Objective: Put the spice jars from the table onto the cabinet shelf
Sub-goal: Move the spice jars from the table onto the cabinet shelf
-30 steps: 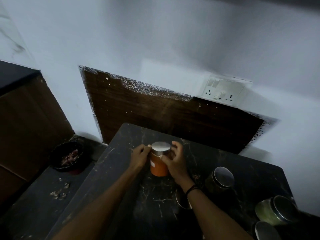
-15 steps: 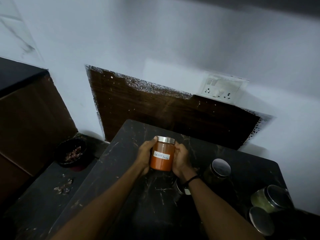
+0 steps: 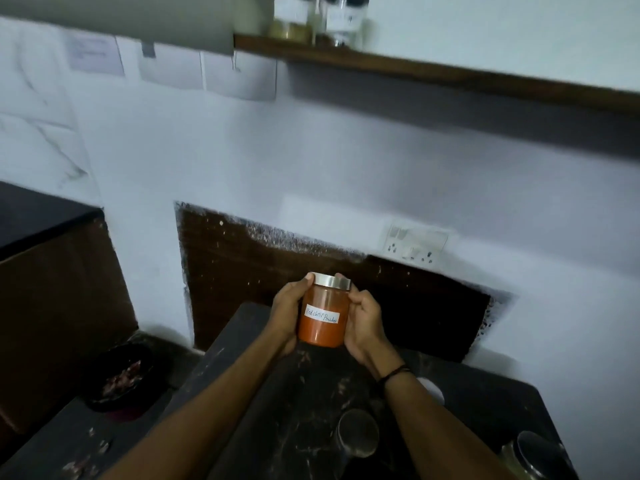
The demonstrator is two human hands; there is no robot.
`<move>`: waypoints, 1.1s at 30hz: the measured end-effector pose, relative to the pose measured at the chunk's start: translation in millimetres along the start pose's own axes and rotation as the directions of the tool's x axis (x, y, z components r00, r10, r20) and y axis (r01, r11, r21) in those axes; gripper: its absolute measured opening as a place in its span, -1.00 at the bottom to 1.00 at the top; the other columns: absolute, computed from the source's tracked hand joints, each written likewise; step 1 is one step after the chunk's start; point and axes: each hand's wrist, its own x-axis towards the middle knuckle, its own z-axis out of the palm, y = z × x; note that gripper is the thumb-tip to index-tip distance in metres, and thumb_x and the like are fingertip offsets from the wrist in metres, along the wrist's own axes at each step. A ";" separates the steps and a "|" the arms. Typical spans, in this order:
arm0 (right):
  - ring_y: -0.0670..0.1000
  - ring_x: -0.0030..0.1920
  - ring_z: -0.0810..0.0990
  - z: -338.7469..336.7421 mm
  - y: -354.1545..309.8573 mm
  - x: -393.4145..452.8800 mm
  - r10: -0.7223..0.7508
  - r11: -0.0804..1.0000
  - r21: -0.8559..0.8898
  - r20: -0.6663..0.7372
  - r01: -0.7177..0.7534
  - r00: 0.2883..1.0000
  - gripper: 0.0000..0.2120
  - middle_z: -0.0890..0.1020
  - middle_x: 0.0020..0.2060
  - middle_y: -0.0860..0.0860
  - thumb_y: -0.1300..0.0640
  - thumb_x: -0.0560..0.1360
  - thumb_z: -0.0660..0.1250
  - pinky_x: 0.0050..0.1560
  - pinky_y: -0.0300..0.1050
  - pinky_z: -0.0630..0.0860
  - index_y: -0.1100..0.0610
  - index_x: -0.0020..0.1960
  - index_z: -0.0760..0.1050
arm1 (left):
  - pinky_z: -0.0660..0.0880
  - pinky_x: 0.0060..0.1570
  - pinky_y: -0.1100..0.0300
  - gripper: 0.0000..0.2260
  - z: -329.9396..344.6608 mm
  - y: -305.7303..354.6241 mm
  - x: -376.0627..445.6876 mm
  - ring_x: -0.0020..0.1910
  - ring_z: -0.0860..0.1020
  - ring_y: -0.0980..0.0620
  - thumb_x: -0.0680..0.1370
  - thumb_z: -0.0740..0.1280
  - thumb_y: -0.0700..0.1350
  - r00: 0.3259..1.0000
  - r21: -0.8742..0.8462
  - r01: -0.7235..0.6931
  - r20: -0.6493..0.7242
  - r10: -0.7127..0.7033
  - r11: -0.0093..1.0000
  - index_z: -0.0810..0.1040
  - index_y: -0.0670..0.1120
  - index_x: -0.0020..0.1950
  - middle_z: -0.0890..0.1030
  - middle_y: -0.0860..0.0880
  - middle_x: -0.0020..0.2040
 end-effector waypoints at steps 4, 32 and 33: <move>0.10 -0.03 0.66 39.4 -95.4 3.9 -0.198 0.980 0.009 0.112 0.198 0.974 -0.64 0.68 -0.03 0.10 0.12 0.37 0.27 -0.10 0.00 0.61 0.11 0.16 0.53 | 0.52 0.16 -0.23 -0.46 49.4 85.8 9.2 0.04 0.62 -0.24 0.43 0.43 0.15 0.985 -0.036 -0.140 0.092 0.143 0.990 0.56 -0.27 0.18 0.65 -0.28 0.07; 0.07 -0.01 0.61 163.6 -395.7 41.4 -0.878 0.399 -0.660 -0.075 0.637 0.473 -0.76 0.67 -0.01 0.05 0.02 0.58 0.25 0.02 -0.02 0.56 0.14 0.05 0.60 | 0.56 -0.03 0.09 -0.78 222.3 358.6 50.1 0.00 0.59 -0.02 0.64 0.16 -0.14 0.640 0.411 -0.696 -0.015 0.768 0.589 0.58 -0.07 0.14 0.65 -0.07 0.08; 0.08 -0.05 0.60 164.0 -400.5 50.2 -0.871 0.389 -0.694 -0.061 0.606 0.488 -0.75 0.67 -0.04 0.07 0.03 0.60 0.22 -0.06 -0.05 0.54 0.16 0.02 0.60 | 0.56 -0.01 0.08 -0.76 223.2 364.1 57.8 0.02 0.59 -0.03 0.62 0.16 -0.18 0.646 0.431 -0.693 0.012 0.764 0.579 0.59 -0.08 0.16 0.65 -0.08 0.10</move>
